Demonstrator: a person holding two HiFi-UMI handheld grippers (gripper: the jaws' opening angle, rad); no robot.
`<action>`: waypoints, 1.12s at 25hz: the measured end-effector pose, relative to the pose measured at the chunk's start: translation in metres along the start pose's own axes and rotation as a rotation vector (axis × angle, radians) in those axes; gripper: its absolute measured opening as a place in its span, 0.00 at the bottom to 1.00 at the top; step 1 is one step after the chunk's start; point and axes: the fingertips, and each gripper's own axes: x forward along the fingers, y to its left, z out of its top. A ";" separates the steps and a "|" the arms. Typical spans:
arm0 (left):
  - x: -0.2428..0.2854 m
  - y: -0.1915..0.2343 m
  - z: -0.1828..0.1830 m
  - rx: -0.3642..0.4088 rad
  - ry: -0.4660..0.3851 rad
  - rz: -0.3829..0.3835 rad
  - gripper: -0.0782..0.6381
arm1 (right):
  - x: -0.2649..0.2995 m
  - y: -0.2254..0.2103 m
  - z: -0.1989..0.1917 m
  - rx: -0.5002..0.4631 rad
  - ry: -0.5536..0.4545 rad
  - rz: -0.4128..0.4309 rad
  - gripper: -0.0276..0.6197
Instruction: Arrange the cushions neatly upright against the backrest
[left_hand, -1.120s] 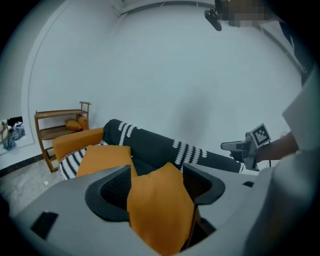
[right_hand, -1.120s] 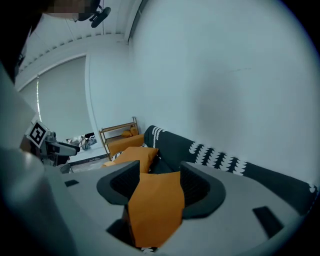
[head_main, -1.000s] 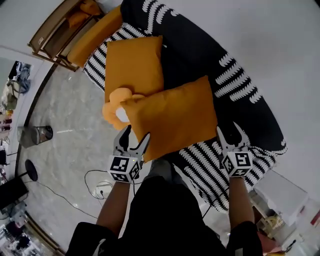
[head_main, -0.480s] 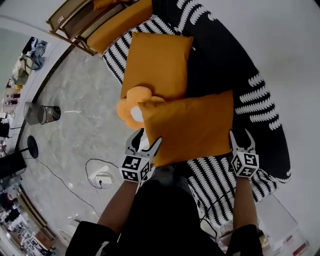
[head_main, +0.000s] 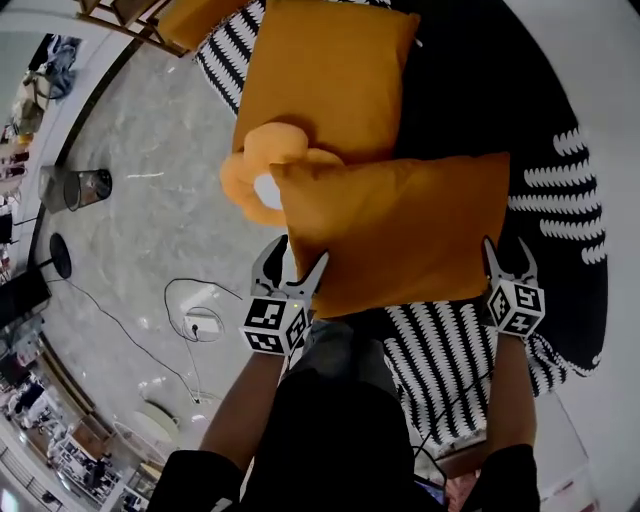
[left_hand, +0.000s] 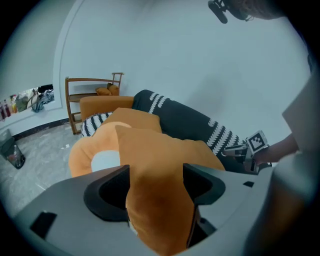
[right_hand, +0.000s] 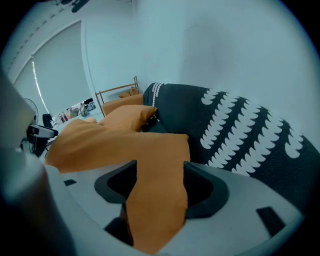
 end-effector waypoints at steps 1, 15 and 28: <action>0.004 0.002 -0.003 -0.013 -0.001 0.010 0.57 | 0.005 -0.005 -0.002 0.000 0.005 -0.004 0.51; 0.024 0.009 -0.016 -0.118 -0.017 0.107 0.66 | 0.079 -0.035 -0.048 0.138 0.158 0.061 0.70; 0.044 0.018 -0.038 -0.132 0.070 0.090 0.67 | 0.106 -0.023 -0.080 0.316 0.161 0.168 0.75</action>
